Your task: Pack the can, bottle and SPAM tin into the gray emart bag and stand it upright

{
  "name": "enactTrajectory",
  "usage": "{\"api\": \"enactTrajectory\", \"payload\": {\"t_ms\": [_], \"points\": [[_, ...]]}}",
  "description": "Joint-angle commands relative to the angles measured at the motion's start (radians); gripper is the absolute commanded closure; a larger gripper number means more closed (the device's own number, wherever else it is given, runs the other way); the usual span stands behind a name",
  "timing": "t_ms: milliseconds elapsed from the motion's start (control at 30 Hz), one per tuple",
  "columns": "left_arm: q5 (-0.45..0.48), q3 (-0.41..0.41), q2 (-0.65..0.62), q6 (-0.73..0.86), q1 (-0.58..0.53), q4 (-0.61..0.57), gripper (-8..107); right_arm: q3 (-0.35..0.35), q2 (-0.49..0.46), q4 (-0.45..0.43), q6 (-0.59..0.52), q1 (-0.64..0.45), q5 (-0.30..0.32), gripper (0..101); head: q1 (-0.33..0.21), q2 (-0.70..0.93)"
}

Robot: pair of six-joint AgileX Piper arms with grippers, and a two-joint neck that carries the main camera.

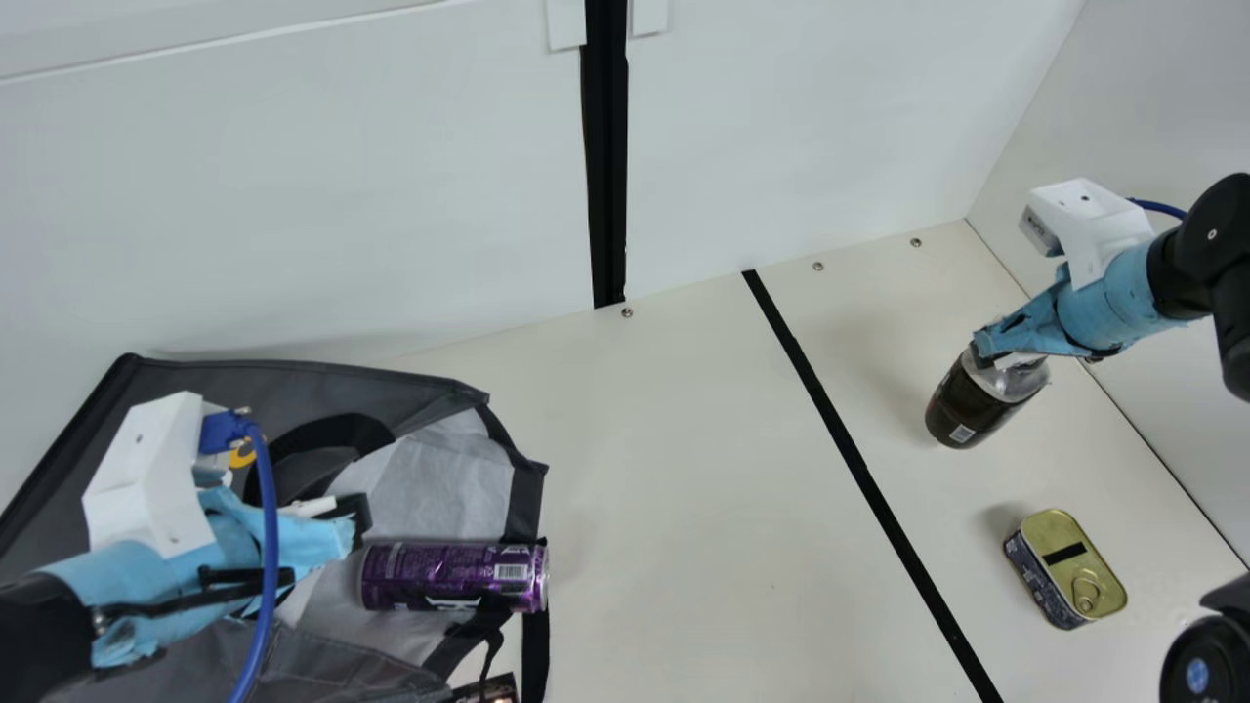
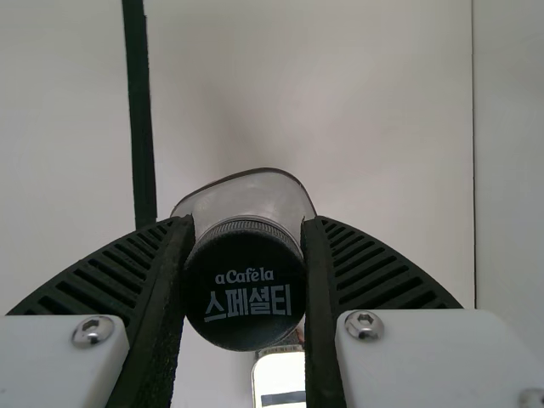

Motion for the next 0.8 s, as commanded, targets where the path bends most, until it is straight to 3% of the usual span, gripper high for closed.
{"api": "enactTrajectory", "payload": {"t_ms": [0, 767], "points": [[0.0, 0.0, 0.0, 0.0, 0.0, 0.0, 107, 0.008, -0.019, 0.003, -0.007, 0.01, 0.003, 101, -0.023, -0.002], [0.0, 0.0, 0.0, 0.0, 0.0, 0.0, 107, 0.185, -0.239, 0.032, -0.069, 0.205, 0.015, 101, -0.023, -0.002]]}}
